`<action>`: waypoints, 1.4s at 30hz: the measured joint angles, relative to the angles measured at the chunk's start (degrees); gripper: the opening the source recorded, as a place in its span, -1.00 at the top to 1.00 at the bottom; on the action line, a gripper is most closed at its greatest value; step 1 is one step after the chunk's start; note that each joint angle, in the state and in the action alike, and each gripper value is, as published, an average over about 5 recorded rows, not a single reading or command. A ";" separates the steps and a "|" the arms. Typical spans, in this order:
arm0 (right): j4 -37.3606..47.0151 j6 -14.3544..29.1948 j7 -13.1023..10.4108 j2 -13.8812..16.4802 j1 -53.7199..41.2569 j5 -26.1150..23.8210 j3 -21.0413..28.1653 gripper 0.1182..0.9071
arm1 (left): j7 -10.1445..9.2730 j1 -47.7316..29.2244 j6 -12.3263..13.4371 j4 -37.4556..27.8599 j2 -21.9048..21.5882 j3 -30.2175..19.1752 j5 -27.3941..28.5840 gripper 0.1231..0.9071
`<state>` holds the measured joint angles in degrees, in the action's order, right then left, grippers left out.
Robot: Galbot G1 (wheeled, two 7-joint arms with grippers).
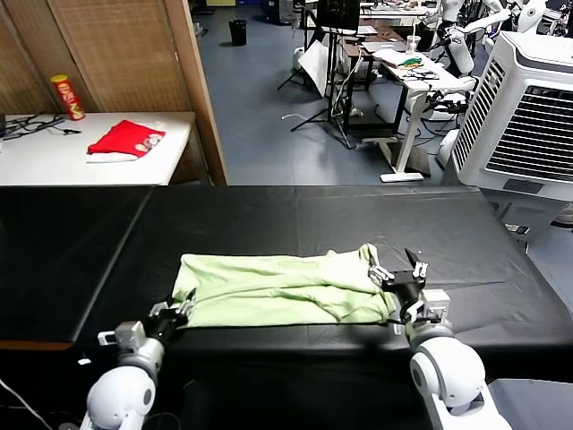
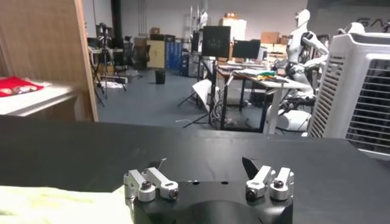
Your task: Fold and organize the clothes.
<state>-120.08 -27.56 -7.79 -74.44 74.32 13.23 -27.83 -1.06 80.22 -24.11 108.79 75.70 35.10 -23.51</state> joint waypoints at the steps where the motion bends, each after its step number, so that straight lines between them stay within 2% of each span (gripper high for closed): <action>1: -0.07 0.01 0.01 0.00 0.11 0.00 -0.10 -0.72 | 0.04 -0.06 -0.01 0.03 0.05 -0.08 0.01 0.37; 4: -0.47 0.01 0.03 0.01 0.38 0.00 -0.41 -0.72 | 0.19 -0.50 -0.05 0.02 -0.16 -0.40 1.02 0.78; 6: -0.78 -0.01 0.02 0.02 0.56 0.01 -0.69 -0.72 | 0.56 -0.95 0.29 -0.26 -0.66 -0.53 2.73 0.90; 10: -1.33 -0.04 -0.01 -0.11 1.10 0.01 -1.22 -0.72 | 1.83 -1.81 2.83 -1.63 -2.95 -0.02 9.00 0.89; 14: -1.52 -0.02 -0.01 -0.78 1.60 -0.13 -0.83 -0.72 | 2.21 -1.77 5.02 -3.39 -7.68 1.59 15.58 0.91; 19: -1.47 0.00 0.00 -1.48 1.80 -0.54 -0.16 -0.72 | 2.39 -0.90 6.70 -5.32 -15.89 5.05 17.66 0.91; 22: -1.47 0.06 0.00 -1.80 2.10 -1.04 0.05 -0.72 | 2.28 -0.42 6.21 -5.66 -20.33 6.86 17.02 0.91; 25: -1.61 0.15 0.03 -2.13 2.62 -1.64 0.08 -0.72 | 1.49 -0.31 3.86 -4.44 -22.42 7.19 14.61 0.91; 29: -1.95 0.23 0.04 -2.25 3.41 -2.10 -0.39 -0.72 | -0.73 -0.80 0.37 -0.44 -21.52 5.41 9.73 0.91; 35: -2.43 0.38 0.03 -2.78 4.93 -3.35 -1.59 -0.72 | -4.23 -2.22 -4.23 6.31 -15.81 -0.73 2.41 0.91; 38: -2.73 0.39 0.04 -3.21 5.65 -4.09 -2.03 -0.72 | -5.48 -3.13 -5.70 8.64 -12.64 -4.47 -0.51 0.91; 42: -2.99 0.39 0.05 -3.80 6.41 -4.87 -2.32 -0.72 | -6.13 -4.42 -6.43 10.14 -8.67 -9.31 -1.60 0.91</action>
<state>-123.07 -27.17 -7.74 -78.24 80.73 8.36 -30.14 -7.19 75.80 -30.55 118.93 67.03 25.80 -25.10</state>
